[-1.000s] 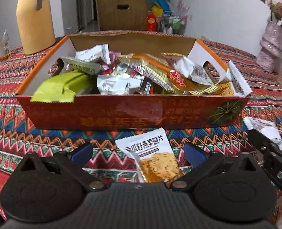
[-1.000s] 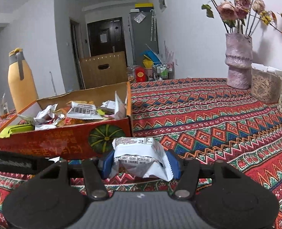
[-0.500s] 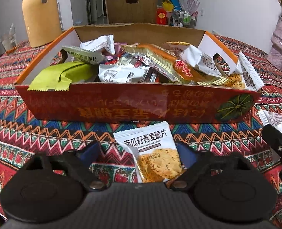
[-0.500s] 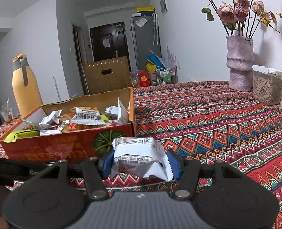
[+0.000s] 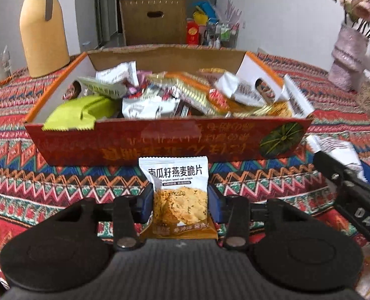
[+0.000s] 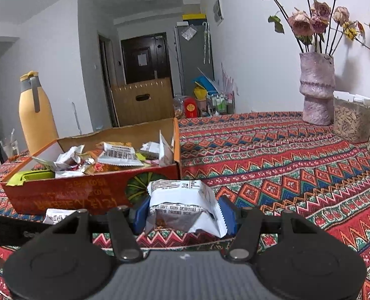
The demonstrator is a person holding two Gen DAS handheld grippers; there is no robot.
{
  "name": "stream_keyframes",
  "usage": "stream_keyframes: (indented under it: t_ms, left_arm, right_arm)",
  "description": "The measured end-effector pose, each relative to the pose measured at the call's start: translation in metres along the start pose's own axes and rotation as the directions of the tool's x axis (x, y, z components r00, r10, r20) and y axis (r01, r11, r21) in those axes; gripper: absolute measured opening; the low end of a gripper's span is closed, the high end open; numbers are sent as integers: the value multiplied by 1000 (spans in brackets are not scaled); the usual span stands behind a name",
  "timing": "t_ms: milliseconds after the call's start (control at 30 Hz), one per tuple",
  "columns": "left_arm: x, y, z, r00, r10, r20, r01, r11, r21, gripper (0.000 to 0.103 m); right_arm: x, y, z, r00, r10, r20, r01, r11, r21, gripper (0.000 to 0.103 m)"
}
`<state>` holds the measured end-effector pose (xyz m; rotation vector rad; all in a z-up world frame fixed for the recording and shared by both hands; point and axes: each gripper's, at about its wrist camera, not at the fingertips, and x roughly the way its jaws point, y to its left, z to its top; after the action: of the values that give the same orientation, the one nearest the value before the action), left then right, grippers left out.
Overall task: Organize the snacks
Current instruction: 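Carry both packets over the box with both grippers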
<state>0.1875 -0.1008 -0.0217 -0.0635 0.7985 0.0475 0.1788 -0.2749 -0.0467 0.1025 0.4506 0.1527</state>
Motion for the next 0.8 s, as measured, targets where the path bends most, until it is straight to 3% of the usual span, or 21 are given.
stream_keyframes:
  t_ms: [400, 800]
  left_arm:
    - [-61, 14, 32, 982, -58, 179, 56, 998, 13, 45]
    - [-70, 58, 79, 957, -49, 285, 72, 995, -70, 45]
  right_arm:
    - [-26, 22, 28, 996, 39, 79, -34, 997, -63, 57]
    - [-5, 71, 73, 992, 59, 111, -46, 992, -116, 57]
